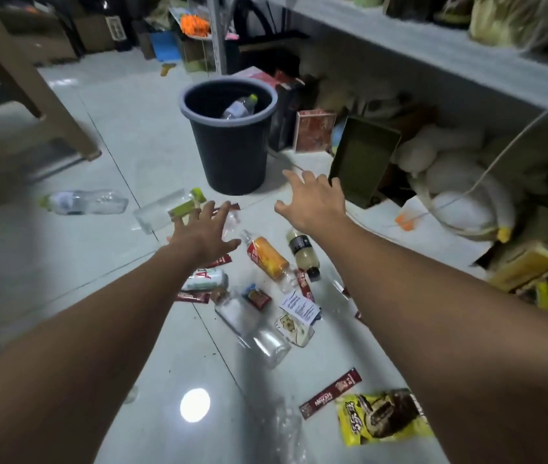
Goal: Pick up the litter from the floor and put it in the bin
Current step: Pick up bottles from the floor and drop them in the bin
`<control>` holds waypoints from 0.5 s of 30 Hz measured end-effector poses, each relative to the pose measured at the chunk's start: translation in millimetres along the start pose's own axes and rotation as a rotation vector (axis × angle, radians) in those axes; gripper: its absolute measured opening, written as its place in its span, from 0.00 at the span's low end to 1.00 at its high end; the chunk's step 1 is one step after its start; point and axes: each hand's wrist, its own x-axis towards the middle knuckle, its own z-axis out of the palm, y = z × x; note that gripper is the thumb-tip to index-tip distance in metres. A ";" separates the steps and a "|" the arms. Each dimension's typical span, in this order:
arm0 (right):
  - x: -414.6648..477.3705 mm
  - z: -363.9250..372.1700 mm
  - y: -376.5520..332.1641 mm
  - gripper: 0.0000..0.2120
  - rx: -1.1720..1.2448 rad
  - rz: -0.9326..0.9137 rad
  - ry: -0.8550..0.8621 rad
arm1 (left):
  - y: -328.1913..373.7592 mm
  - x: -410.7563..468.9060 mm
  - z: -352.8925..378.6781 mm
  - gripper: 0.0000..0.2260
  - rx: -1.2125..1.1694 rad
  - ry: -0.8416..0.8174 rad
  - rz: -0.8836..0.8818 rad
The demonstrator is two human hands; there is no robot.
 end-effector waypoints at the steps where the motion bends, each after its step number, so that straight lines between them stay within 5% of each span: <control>1: 0.3 18.0 0.8 0.31 -0.006 0.002 0.005 | 0.6 2.5 18.1 0.36 0.009 -0.015 0.001; 15: 6.2 134.8 10.1 0.31 -0.041 0.013 -0.044 | 24.5 2.3 176.2 0.47 0.120 -0.239 0.307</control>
